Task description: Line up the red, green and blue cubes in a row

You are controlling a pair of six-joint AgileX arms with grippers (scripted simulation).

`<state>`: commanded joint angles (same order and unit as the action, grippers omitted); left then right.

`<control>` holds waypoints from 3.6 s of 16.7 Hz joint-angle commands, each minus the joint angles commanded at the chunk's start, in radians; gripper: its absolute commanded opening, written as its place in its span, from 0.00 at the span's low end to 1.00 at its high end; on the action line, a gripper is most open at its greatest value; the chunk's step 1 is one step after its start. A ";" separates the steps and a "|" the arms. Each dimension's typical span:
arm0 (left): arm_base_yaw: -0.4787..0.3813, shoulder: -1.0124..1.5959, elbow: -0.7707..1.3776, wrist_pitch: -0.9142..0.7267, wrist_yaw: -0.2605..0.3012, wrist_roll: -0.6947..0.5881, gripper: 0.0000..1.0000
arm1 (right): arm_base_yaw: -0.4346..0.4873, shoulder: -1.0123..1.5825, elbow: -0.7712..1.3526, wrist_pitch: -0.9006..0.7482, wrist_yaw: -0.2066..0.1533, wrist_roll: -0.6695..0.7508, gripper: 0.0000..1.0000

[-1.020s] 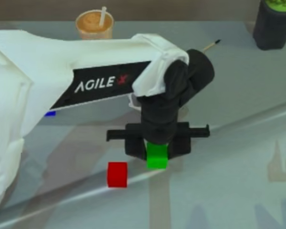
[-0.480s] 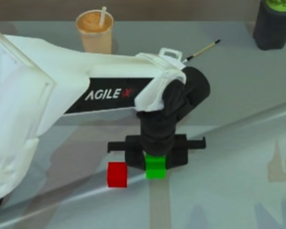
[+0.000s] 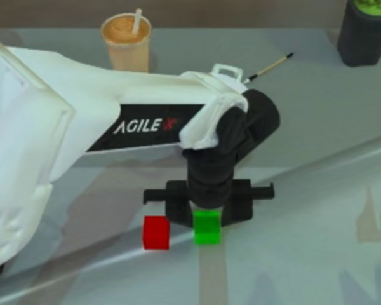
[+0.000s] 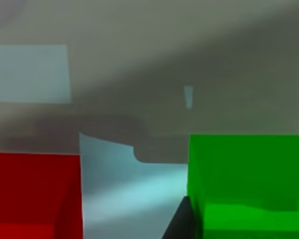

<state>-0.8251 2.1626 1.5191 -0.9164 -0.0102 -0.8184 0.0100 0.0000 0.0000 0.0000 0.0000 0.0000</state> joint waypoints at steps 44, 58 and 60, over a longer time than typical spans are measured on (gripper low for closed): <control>0.713 0.134 0.438 -0.315 0.014 0.584 1.00 | 0.000 0.000 0.000 0.000 0.000 0.000 1.00; 0.715 0.231 0.239 -0.020 0.015 0.587 1.00 | 0.000 0.000 0.000 0.000 0.000 0.000 1.00; 0.715 0.231 0.239 -0.020 0.015 0.587 1.00 | 0.000 0.000 0.000 0.000 0.000 0.000 1.00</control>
<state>-0.1104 2.3932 1.7586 -0.9361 0.0051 -0.2317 0.0100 0.0000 0.0000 0.0000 0.0000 0.0000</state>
